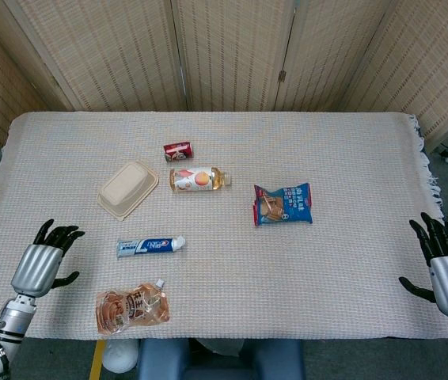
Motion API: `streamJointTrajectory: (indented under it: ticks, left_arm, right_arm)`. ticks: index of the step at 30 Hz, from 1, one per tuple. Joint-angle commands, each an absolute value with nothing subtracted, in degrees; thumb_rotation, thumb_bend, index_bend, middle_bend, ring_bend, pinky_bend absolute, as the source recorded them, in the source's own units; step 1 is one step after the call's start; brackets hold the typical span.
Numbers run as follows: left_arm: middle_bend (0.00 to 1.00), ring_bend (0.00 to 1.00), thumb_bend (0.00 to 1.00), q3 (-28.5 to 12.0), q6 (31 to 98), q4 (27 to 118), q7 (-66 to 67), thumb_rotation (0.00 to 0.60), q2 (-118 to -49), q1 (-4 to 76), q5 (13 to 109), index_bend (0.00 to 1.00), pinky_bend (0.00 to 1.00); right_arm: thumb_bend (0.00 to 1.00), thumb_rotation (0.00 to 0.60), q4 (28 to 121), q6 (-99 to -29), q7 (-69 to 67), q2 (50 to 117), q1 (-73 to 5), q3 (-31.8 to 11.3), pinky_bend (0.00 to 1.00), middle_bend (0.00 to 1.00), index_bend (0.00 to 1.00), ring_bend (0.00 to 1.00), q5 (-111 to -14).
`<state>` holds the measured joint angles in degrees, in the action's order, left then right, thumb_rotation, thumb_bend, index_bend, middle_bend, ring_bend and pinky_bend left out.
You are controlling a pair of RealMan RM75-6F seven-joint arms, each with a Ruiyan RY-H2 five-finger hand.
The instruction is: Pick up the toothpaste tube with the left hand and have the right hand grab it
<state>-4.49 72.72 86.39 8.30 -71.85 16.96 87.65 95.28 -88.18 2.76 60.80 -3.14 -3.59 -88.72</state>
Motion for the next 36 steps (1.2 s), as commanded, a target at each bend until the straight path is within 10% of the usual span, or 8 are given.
streamJointTrajectory:
  ticks: [1, 17, 36]
  left_arm:
    - [0.23, 0.21, 0.24, -5.22, 68.61, 85.12, 9.12, 0.6, -73.62, 20.26, 87.02, 0.26, 0.1]
    - [0.27, 0.26, 0.28, -8.17, 53.74, 79.06, 14.34, 0.6, -82.59, 30.4, 76.02, 0.29, 0.18]
    - [0.32, 0.32, 0.32, -9.35, 52.41, 68.11, 16.0, 0.6, -91.04, 34.8, 70.55, 0.34, 0.22]
  right_arm:
    - [0.14, 0.6, 95.16, -88.45, 2.47, 60.72, -3.04, -3.63, 0.0, 0.0, 0.0, 0.05, -88.83]
    - [0.14, 0.6, 93.6, -88.88, 0.77, 61.25, -2.47, -3.88, 0.0, 0.0, 0.0, 0.05, -87.94]
    - [0.14, 0.6, 92.61, -88.87, -0.25, 61.53, -2.05, -4.06, 0.0, 0.0, 0.0, 0.05, -87.14]
